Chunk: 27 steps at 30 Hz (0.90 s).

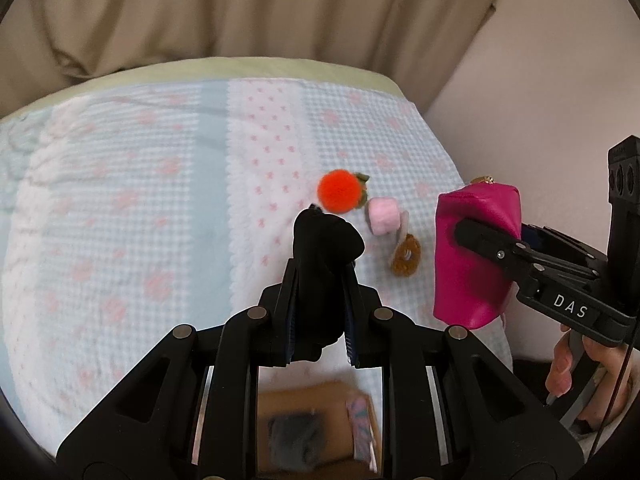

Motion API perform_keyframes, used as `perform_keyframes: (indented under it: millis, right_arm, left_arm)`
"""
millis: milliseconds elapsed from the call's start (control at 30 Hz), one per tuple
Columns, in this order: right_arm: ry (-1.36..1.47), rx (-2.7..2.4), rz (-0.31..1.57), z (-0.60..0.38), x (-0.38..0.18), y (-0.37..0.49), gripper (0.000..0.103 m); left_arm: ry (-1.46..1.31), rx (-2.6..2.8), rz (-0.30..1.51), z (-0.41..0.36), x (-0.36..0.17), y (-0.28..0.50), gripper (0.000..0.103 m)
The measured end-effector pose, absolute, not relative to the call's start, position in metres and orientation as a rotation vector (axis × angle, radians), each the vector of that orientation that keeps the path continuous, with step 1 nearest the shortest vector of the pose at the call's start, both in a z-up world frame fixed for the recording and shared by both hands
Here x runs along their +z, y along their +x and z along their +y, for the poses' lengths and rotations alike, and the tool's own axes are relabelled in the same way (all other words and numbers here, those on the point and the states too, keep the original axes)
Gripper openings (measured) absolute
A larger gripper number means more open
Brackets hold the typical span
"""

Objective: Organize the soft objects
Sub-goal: 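Carry the black scrunchie and pink pouch over the cardboard box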

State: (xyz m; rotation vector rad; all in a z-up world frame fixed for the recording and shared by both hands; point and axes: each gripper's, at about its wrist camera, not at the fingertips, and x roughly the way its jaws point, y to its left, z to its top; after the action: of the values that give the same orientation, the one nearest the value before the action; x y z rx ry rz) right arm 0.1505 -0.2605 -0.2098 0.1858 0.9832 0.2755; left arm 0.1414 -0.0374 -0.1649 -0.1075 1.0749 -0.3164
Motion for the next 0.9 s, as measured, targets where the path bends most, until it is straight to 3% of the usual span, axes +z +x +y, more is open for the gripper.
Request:
perform_keyframes:
  millis: [333,900]
  right_arm:
    - [0.167,0.385,1.04,-0.195,-0.193,0.064,0.045]
    - [0.184,0.319,1.212,-0.079,-0.258,-0.034,0.045]
  left_arm:
    - [-0.14,-0.236,1.084,0.044,-0.151,0.044,0.016]
    - [-0.145,-0.261,1.275,0.142,-0.252,-0.034,0.016]
